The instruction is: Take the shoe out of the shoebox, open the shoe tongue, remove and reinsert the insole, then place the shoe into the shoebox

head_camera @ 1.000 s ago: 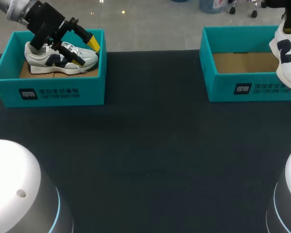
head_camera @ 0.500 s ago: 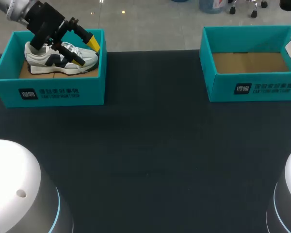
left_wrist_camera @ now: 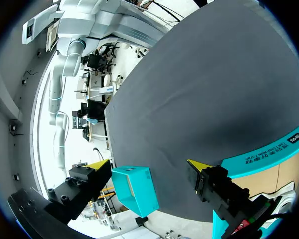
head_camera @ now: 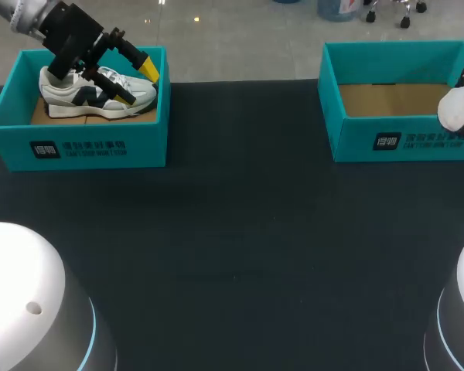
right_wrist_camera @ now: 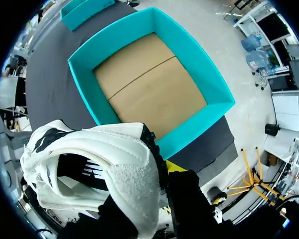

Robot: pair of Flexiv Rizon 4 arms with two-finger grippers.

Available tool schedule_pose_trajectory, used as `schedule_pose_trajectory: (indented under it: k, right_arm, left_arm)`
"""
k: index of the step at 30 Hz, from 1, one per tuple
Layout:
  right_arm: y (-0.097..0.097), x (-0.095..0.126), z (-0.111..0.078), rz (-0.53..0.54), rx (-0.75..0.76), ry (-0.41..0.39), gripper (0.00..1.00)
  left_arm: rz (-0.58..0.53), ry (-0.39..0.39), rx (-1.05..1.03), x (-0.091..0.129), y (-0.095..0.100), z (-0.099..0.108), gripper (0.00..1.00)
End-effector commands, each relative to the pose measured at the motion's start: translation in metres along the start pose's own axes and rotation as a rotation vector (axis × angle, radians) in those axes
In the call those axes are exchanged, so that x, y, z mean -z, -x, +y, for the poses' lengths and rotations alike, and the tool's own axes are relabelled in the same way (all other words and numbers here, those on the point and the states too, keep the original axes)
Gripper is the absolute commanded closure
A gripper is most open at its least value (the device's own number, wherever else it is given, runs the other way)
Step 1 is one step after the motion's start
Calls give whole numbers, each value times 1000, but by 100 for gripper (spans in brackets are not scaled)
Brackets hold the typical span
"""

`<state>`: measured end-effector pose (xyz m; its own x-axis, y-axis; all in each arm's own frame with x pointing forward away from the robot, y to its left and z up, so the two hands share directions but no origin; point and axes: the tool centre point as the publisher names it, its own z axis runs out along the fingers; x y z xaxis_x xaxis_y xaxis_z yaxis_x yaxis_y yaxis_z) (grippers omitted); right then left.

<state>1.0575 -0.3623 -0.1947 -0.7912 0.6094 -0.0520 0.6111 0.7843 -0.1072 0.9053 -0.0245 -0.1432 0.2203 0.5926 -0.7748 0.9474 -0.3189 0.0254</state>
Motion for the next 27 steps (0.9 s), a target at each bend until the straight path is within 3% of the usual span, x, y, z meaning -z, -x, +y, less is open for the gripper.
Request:
schedule_pose_trajectory:
  k: [1, 18, 21, 27]
  right_arm:
    - [1, 0, -5, 135, -859, 158, 100]
    - [1, 0, -5, 135, -859, 158, 100]
    - [-5, 1, 3, 79, -1022, 177, 100]
    - [-16, -1, 4, -143, -1147, 85, 100]
  left_arm:
    - [4, 0, 0, 1, 0, -1, 0]
    - [4, 0, 0, 1, 0, -1, 0]
    - [4, 0, 0, 1, 0, -1, 0]
    - [4, 0, 0, 1, 0, -1, 0]
